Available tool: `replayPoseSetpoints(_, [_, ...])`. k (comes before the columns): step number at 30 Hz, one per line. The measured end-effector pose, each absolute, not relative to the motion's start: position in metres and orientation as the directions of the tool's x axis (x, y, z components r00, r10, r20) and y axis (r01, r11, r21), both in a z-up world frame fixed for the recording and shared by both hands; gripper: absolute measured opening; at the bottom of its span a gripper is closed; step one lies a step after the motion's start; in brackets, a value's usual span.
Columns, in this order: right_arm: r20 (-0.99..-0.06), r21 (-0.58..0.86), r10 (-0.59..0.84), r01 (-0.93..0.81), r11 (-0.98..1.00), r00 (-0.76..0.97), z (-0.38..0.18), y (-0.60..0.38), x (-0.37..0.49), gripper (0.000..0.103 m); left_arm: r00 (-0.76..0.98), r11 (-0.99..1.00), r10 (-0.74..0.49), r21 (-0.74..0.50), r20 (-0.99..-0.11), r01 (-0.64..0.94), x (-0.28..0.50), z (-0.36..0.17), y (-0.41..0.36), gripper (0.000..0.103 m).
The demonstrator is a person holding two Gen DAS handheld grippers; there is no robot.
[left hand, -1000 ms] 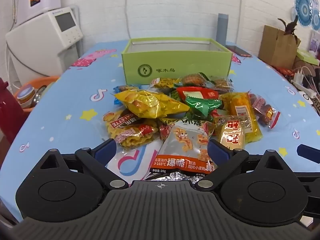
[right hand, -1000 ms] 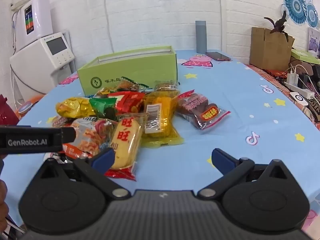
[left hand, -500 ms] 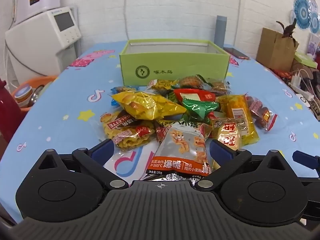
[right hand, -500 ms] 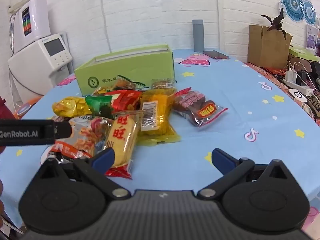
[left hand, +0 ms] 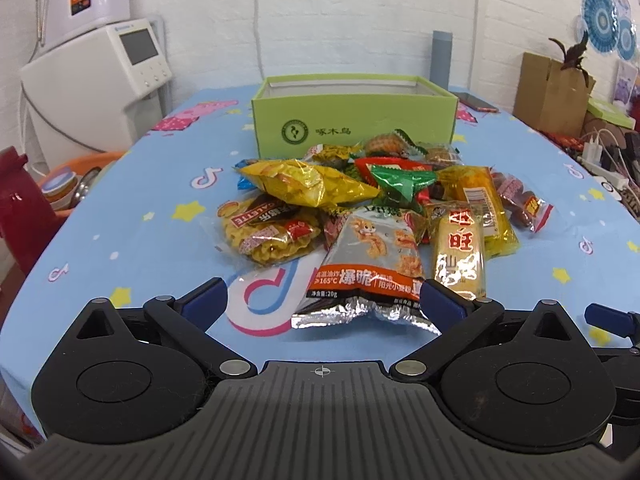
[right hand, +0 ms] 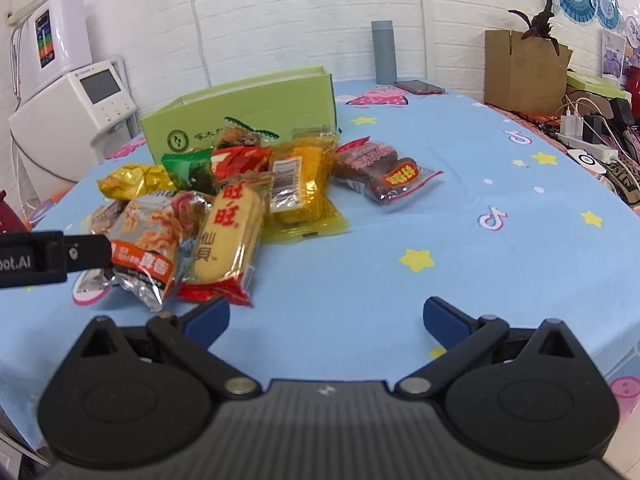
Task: Organize snacks
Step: 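Move the left gripper toward the silver-and-orange snack bag in the pile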
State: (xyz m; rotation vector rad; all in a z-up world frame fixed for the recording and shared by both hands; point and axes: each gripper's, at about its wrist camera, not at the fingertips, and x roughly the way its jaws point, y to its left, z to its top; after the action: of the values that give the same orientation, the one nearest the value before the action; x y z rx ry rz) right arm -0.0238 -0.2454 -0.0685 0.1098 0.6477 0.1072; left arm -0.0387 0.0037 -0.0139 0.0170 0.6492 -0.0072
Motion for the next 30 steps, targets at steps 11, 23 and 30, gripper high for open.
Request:
replayPoseSetpoints(11, [-0.581, 0.126, 0.147, -0.090, 0.988, 0.801, -0.073, -0.237, -0.042, 0.103, 0.799, 1.000, -0.002, 0.015, -0.602, 0.013, -0.055, -0.023, 0.008, 0.094])
replayPoseSetpoints(23, [-0.579, 0.105, 0.151, -0.111, 0.988, 0.801, -0.072, -0.229, -0.047, 0.102, 0.794, 1.000, -0.013, 0.003, -0.607, 0.019, -0.057, -0.025, 0.012, 0.094])
replayPoseSetpoints(30, [-0.587, 0.098, 0.148, -0.112, 0.989, 0.796, -0.073, -0.227, -0.044, 0.102, 0.781, 1.000, -0.016, 0.002, -0.625, 0.022, -0.048, -0.029, 0.012, 0.094])
